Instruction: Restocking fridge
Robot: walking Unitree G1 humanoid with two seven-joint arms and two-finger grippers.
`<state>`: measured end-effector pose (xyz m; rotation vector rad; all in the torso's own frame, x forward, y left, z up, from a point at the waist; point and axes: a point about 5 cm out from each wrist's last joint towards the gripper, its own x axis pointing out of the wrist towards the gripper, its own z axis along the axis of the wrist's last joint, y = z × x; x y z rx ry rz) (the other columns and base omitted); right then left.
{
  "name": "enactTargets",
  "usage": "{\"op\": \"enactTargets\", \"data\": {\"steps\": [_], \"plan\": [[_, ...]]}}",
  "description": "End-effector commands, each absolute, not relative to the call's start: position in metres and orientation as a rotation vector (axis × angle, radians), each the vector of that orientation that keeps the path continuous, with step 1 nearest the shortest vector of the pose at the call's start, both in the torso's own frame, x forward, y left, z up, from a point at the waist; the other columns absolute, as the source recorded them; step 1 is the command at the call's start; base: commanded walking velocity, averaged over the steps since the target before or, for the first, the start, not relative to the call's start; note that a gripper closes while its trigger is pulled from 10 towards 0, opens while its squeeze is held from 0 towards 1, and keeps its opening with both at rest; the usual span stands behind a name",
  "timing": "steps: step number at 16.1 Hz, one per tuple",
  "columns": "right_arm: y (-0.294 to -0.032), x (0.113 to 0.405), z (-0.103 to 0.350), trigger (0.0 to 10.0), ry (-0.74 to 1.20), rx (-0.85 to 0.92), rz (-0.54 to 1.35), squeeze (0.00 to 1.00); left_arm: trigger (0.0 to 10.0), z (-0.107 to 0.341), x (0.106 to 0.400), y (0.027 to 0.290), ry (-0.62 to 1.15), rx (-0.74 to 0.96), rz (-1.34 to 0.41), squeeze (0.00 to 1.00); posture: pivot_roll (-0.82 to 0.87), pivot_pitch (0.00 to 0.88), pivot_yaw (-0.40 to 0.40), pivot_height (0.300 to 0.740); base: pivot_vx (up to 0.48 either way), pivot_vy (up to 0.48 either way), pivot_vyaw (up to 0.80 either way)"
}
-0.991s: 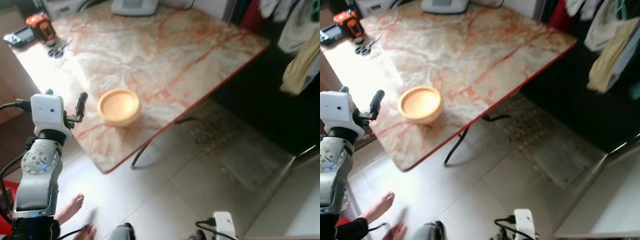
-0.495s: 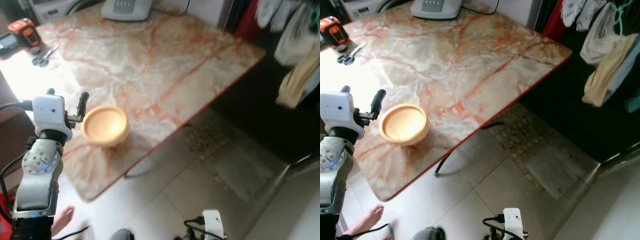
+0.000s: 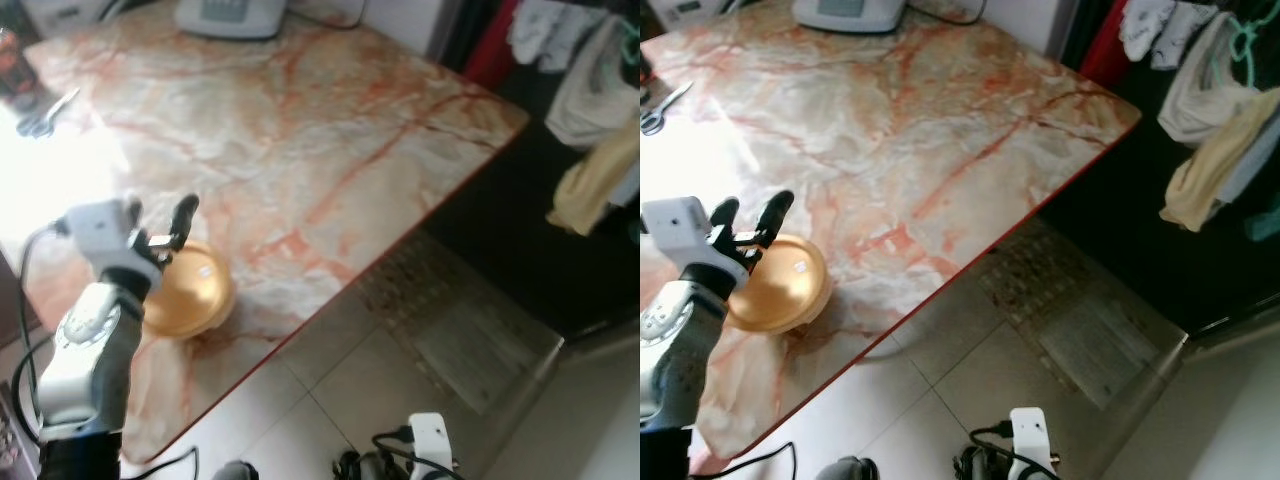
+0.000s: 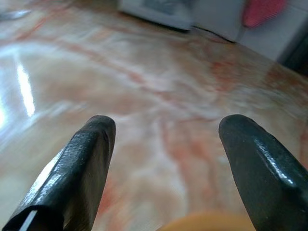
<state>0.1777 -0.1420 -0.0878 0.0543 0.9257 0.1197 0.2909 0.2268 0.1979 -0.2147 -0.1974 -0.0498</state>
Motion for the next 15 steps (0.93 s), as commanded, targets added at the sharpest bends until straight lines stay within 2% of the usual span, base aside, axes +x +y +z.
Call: {"op": "enactTargets", "data": {"steps": [1,3,4,5,7,9,12,13,15], "plan": [[-0.139,0.163,-0.095,10.0,0.978,0.068,0.125,0.00,10.0,0.200,0.284,0.233,-0.202,-0.254,-0.069,0.00,0.07,0.225,-0.031,0.740,0.000,0.000,0.00],[-0.139,0.163,-0.095,10.0,0.979,0.068,0.124,0.00,10.0,0.203,0.279,0.236,-0.208,-0.296,-0.100,0.00,0.07,0.230,-0.033,0.740,0.000,0.000,0.00],[-0.140,0.163,-0.095,10.0,0.979,0.067,0.122,0.00,10.0,0.213,0.274,0.240,-0.229,-0.370,-0.121,0.00,0.07,0.239,-0.036,0.740,0.000,0.000,0.00],[-0.140,0.163,-0.095,10.0,0.980,0.066,0.122,0.00,10.0,0.213,0.273,0.242,-0.212,-0.365,-0.134,0.00,0.08,0.241,-0.035,0.740,0.000,0.000,0.00],[-0.139,0.163,-0.095,10.0,0.981,0.065,0.123,0.00,10.0,0.197,0.266,0.239,-0.065,-0.261,-0.240,0.00,0.07,0.246,-0.037,0.740,0.000,0.000,0.00],[-0.140,0.164,-0.094,10.0,0.979,0.064,0.124,0.00,10.0,0.184,0.265,0.244,0.006,-0.236,-0.220,0.00,0.07,0.249,-0.040,0.740,0.000,0.000,0.00],[-0.141,0.164,-0.094,10.0,0.979,0.062,0.122,0.00,10.0,0.182,0.265,0.249,0.013,-0.276,-0.186,0.00,0.07,0.253,-0.044,0.740,0.000,0.000,0.00],[-0.142,0.164,-0.094,10.0,0.979,0.061,0.121,0.00,10.0,0.183,0.265,0.251,0.005,-0.291,-0.183,1.00,0.07,0.253,-0.047,0.740,0.000,0.000,0.00],[-0.143,0.164,-0.094,10.0,0.979,0.058,0.119,0.00,10.0,0.185,0.265,0.252,-0.016,-0.321,-0.187,1.00,0.07,0.256,-0.052,0.740,0.000,0.000,0.00]]}}
